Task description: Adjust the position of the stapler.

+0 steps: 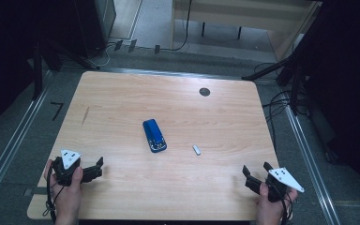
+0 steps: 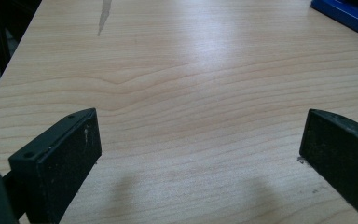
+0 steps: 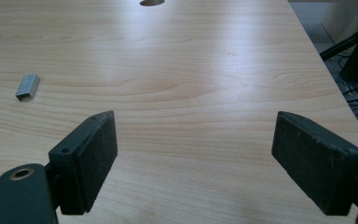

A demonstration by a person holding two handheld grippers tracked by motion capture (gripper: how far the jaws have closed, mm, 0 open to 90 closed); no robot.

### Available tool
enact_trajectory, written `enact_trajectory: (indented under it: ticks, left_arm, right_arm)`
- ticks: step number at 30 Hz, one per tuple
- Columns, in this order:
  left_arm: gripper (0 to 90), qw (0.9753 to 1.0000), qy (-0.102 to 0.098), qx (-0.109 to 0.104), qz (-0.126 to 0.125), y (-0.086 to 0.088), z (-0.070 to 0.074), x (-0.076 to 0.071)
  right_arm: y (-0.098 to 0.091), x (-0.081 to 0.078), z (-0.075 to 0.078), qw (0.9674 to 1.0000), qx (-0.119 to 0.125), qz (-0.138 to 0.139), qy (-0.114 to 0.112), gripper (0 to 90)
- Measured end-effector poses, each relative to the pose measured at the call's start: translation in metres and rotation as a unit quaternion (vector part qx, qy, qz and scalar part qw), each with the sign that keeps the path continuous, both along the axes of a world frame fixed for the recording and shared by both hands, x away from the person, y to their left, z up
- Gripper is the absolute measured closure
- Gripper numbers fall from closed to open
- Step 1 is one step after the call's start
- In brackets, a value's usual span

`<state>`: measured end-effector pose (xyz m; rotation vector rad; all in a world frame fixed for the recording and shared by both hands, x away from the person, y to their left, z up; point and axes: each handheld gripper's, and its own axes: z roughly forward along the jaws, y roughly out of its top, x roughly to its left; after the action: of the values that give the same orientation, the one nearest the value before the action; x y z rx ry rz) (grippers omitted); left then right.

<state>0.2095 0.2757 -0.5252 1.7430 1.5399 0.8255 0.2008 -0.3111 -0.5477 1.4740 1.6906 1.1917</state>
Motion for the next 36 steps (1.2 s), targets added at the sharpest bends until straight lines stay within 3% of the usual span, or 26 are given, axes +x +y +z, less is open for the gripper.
enact_trajectory:
  ticks: [3, 5, 9, 14, 15, 18, 30, 36]
  left_arm:
    - [0.0, 1.0, 0.002, -0.002, 0.001, 0.0, 0.0, 0.001]
    - [0.0, 1.0, 0.003, 0.001, 0.001, -0.002, 0.0, 0.001]
    - [0.0, 0.9999, 0.003, 0.011, -0.003, -0.004, 0.0, 0.002]
    - [0.0, 1.0, 0.003, 0.008, -0.003, -0.004, -0.001, 0.002]
    - [0.0, 1.0, 0.004, 0.008, -0.004, -0.003, 0.0, 0.002]
    - [0.0, 0.9999, 0.007, 0.009, -0.003, -0.003, 0.0, 0.002]
    - [0.0, 0.9999, 0.008, 0.01, -0.004, -0.004, -0.001, 0.003]
    - [0.0, 0.9999, 0.011, 0.01, -0.003, -0.004, -0.001, 0.003]
  right_arm:
    - [0.002, -0.003, 0.0, 0.9999, 0.012, 0.003, 0.004, 14.5]
    - [0.006, -0.004, 0.003, 0.9999, -0.009, 0.01, -0.001, 14.5]
    - [0.008, -0.006, 0.011, 0.9997, -0.011, 0.016, -0.015, 14.9]
    - [0.014, -0.005, 0.019, 0.9995, -0.012, 0.028, -0.013, 19.0]
    - [0.019, -0.003, 0.022, 0.9989, -0.001, 0.045, -0.008, 18.8]
    - [0.027, -0.001, 0.027, 0.9982, -0.009, 0.058, -0.01, 18.8]
    - [0.062, 0.013, 0.04, 0.9961, -0.027, 0.084, -0.006, 20.6]
    - [0.086, 0.023, 0.044, 0.9931, -0.035, 0.112, -0.001, 22.7]
